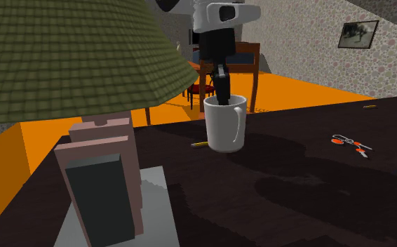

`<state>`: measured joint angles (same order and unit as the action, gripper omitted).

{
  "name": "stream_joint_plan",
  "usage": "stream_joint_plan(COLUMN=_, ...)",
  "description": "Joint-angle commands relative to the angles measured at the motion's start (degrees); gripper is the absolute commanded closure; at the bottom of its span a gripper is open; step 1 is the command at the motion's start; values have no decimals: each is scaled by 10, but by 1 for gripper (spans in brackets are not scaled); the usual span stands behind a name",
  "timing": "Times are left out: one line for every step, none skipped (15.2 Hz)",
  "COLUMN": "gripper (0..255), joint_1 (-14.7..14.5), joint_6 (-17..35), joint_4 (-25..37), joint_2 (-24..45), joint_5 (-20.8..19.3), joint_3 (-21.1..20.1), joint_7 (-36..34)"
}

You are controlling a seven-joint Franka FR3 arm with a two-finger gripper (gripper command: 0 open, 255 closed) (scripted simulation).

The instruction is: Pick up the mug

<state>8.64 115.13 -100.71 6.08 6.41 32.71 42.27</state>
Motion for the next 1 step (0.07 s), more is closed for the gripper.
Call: stream_joint_plan(gripper=255, joint_1=0, joint_6=-5, joint_4=4, joint_2=-1, joint_5=-1, joint_3=0, joint_7=-1)
